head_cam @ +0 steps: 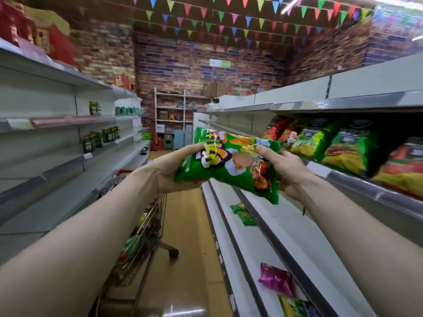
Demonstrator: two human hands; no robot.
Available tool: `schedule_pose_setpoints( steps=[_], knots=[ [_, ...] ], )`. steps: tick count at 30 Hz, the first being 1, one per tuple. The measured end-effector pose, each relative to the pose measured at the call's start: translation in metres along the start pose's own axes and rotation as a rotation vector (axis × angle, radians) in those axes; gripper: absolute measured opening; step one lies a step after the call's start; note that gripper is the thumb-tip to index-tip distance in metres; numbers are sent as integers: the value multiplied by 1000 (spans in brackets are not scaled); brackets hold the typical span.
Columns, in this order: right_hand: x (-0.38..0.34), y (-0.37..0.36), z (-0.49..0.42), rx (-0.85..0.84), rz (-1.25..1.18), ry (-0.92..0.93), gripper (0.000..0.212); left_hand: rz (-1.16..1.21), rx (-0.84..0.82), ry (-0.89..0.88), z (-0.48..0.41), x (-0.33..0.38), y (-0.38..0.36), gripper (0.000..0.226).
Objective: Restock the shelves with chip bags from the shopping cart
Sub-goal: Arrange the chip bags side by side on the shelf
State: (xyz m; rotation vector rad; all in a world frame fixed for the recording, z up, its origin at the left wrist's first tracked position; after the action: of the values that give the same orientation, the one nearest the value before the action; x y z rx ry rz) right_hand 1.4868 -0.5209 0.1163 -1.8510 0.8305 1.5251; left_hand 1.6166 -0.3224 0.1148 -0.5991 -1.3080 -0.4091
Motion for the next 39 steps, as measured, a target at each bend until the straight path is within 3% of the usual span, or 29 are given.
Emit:
schedule_pose_setpoints(
  steps=[3, 8, 14, 22, 31, 39],
  knots=[
    [13, -37, -31, 13, -95, -24, 37, 284, 65, -51, -49, 9, 27, 51],
    [26, -108, -84, 6, -237, -63, 20, 471, 89, -166, -133, 39, 44, 46],
    [46, -163, -146, -29, -218, -94, 21, 217, 114, -99, -228, 69, 60, 56],
    [64, -176, -259, -106, 155, -14, 39, 188, 144, -83, -361, 87, 70, 61],
    [78, -185, -397, -242, 395, -5, 54, 17, 15, -104, -492, 102, 29, 45],
    [98, -187, -502, -77, 209, 23, 48, -113, -162, -75, -602, 110, -13, 66]
  ],
)
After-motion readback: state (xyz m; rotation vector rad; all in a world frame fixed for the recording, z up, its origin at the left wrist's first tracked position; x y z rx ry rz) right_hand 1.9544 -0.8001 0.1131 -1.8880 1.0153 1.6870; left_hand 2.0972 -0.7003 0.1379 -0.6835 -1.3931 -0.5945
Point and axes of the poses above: each hand's wrist, its own z-axis away from the middle knuckle, its own y-axis out of the back of the hand, x = y × z, the point moved 1 cm from there along -z, towards the middle knuckle, and after that the axes turned 9 degrees about x, right-handed, at the moved point
